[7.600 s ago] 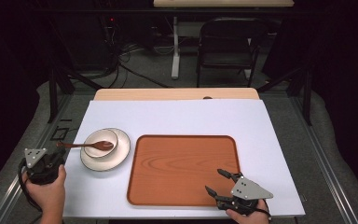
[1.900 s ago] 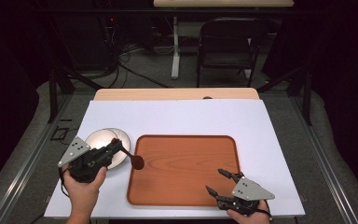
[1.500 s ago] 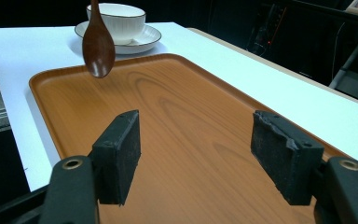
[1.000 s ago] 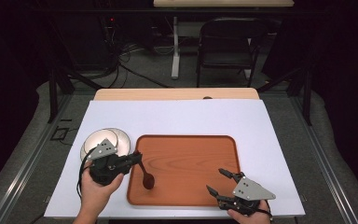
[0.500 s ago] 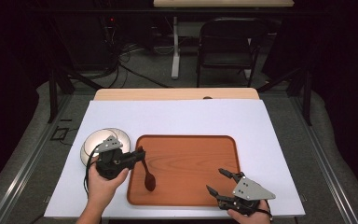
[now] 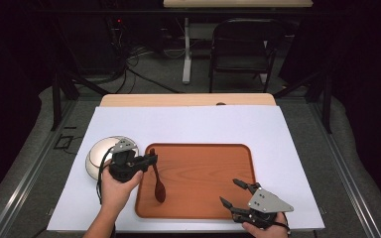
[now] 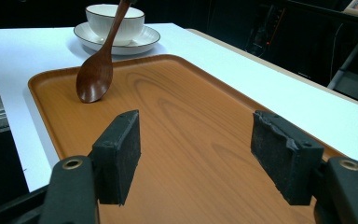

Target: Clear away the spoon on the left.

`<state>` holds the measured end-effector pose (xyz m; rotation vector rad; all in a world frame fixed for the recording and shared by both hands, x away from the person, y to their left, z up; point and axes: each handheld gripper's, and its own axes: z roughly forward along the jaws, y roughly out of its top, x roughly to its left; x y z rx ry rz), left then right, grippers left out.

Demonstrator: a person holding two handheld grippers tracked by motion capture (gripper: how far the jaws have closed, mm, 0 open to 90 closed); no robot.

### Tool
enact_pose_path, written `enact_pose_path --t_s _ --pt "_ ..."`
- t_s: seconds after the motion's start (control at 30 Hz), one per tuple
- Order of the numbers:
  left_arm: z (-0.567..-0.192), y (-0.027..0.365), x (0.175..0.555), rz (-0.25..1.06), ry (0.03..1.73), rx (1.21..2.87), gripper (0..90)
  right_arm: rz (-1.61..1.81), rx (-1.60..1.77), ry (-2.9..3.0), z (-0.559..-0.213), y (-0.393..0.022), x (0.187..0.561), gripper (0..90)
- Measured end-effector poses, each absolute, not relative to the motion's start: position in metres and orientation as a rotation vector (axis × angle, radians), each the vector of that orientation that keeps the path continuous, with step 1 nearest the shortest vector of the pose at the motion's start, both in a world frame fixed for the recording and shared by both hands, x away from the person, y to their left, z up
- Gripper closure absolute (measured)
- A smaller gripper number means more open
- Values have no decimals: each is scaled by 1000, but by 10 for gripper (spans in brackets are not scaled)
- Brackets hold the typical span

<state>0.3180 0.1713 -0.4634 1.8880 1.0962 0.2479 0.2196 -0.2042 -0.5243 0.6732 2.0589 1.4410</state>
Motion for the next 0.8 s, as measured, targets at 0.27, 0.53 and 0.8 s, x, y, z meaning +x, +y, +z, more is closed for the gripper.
enact_pose_path --t_s 0.27,0.53,0.8 --pt "-469 169 329 236 1159 1876 817 1442 669 2059 -524 -204 220 326" --pt "-473 159 339 241 1238 1870 818 1444 668 2057 -524 -205 220 326" --pt "-482 155 351 239 1280 1876 813 1449 670 2054 -524 -206 220 327"
